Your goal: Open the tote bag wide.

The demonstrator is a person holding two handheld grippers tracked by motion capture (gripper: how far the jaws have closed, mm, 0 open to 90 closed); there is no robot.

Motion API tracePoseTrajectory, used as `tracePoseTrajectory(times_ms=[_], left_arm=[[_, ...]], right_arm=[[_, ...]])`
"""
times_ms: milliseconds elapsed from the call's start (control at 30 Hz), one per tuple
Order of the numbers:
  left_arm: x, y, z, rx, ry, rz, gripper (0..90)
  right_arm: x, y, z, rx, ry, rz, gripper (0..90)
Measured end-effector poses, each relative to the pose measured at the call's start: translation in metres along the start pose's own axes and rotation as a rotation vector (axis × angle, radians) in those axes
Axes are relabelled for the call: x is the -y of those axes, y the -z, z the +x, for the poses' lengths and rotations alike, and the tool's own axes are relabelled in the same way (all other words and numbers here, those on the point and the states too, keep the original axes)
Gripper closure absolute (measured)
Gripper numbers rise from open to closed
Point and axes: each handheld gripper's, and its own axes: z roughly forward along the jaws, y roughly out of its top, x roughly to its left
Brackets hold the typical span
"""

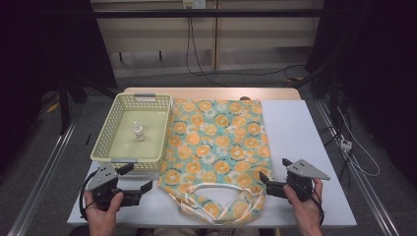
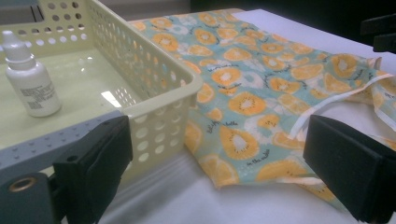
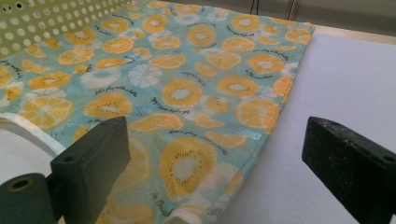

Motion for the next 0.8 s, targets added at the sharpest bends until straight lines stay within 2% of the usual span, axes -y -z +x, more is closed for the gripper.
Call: tracePoseTrajectory(times_ms=[100, 233, 400, 667, 800], left_arm=[[0.000, 0.000, 0.000, 0.005, -0.002, -0.002, 7.9], [0.000, 0.000, 0.001, -0.001, 0.001, 0.004, 7.9], [0.001, 0.000, 0.000, -0.007, 0.003, 0.020, 7.9], [0.002, -0.002, -0.001, -0.008, -0.002, 0.031, 7.9], [0.002, 0.000, -0.001, -0.012, -0.001, 0.029, 7.9]], right_arm=[[-0.001, 0.000, 0.000, 0.001, 0.002, 0.008, 7.1], [-0.001, -0.002, 0.000, -0.029, -0.007, 0.025, 5.8], [-0.005, -0.005, 0.003, -0.052, 0.015, 0.037, 6.6], [-0.011, -0.011, 0.015, -0.102, 0.049, 0.075, 7.3], [-0.015, -0.017, 0.023, -0.142, 0.063, 0.093, 7.5]])
